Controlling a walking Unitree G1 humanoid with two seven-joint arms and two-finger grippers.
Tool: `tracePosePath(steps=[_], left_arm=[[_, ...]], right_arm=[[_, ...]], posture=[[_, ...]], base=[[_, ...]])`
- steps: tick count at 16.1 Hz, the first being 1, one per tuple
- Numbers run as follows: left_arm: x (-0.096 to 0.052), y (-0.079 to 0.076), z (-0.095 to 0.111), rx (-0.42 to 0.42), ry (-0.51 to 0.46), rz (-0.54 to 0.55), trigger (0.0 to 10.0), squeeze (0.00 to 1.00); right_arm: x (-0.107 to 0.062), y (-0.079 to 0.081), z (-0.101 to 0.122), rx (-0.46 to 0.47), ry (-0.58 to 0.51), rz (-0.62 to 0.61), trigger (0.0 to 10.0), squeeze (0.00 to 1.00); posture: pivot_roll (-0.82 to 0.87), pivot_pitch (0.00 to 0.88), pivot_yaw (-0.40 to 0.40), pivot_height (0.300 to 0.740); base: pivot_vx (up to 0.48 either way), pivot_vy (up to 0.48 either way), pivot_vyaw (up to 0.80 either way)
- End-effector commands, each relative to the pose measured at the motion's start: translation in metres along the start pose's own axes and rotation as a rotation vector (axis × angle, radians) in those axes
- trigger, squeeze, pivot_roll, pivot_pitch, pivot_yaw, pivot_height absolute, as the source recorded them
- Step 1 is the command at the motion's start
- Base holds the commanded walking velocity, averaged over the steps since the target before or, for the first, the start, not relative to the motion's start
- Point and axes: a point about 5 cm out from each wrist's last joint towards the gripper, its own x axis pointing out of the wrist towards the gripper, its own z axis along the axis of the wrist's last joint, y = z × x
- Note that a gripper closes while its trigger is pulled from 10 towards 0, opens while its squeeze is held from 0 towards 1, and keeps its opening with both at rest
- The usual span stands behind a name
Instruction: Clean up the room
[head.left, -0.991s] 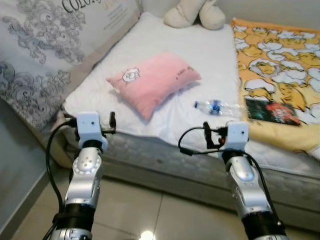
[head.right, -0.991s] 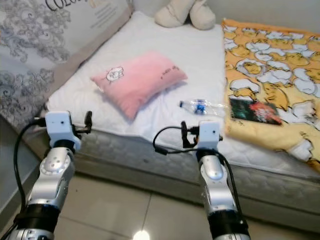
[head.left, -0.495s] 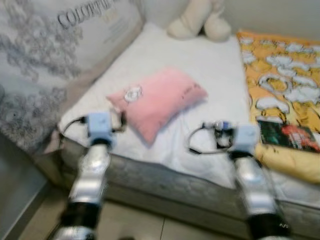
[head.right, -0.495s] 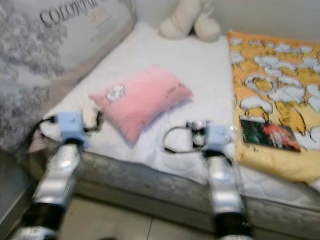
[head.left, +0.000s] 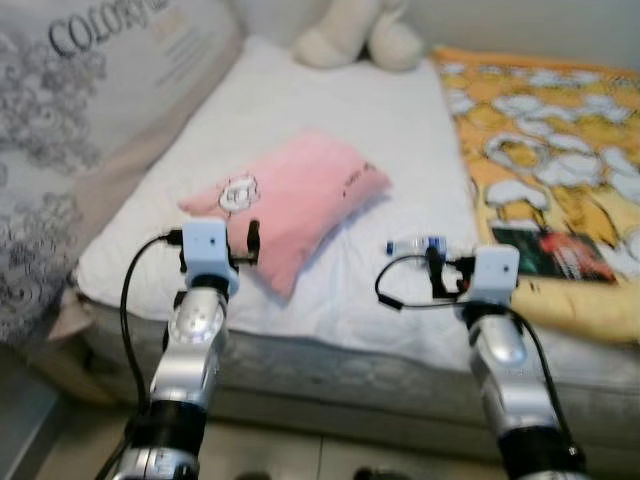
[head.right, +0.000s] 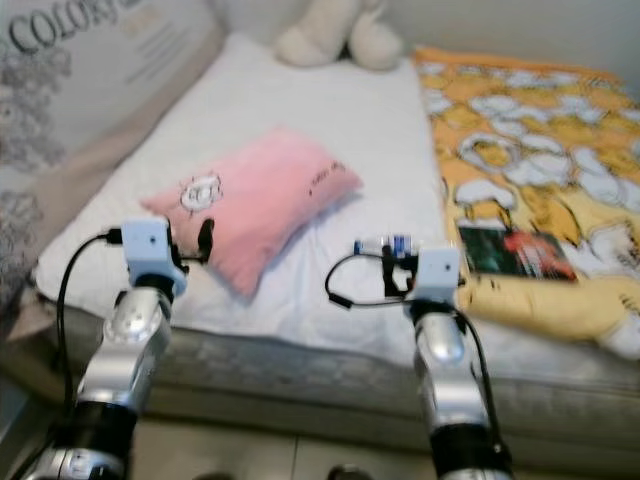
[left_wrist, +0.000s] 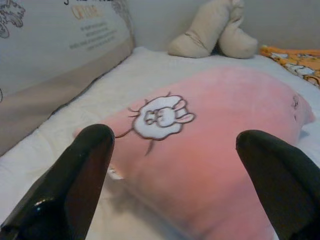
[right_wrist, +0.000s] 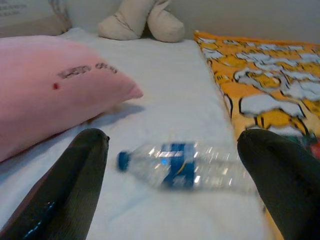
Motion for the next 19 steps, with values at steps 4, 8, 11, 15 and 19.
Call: tracePosePath(steps=[4,8,11,15,19], left_arm=[[0.0024,-0.0015,0.005,0.004,-0.012,-0.015,10.0,0.0],[0.0033,-0.0037,0.006,0.053,-0.021,-0.011,10.0,0.0],[0.003,0.0016,0.0061,0.031,-0.02,0.007,10.0,0.0],[0.0045,0.0022,0.0072,0.029,-0.02,0.016,10.0,0.0],[0.0053,0.0011,0.0088,0.021,-0.027,0.013,10.0,0.0]], right_arm=[[0.0003,0.001,0.0017,-0.006,-0.004,0.005,10.0,0.0],[-0.0003,0.0009,0.0014,-0.009,-0.004,0.006,10.0,0.0],[-0.0003,0.0007,0.0014,-0.011,-0.003,0.006,10.0,0.0],[-0.0001,0.0007,0.0014,-0.013,-0.001,0.006,10.0,0.0],[0.0,0.0,0.0015,-0.015,-0.002,0.002,10.0,0.0]], posture=[[0.02,0.0,0.006,0.74],[0.01,0.0,0.006,0.74],[0.01,0.0,0.006,0.74],[0.01,0.0,0.006,0.74],[0.01,0.0,0.006,0.74]], base=[[0.0,0.48,-0.32],[0.0,0.12,0.0],[0.404,0.0,0.0],[0.48,0.0,0.0],[0.48,0.0,0.0]])
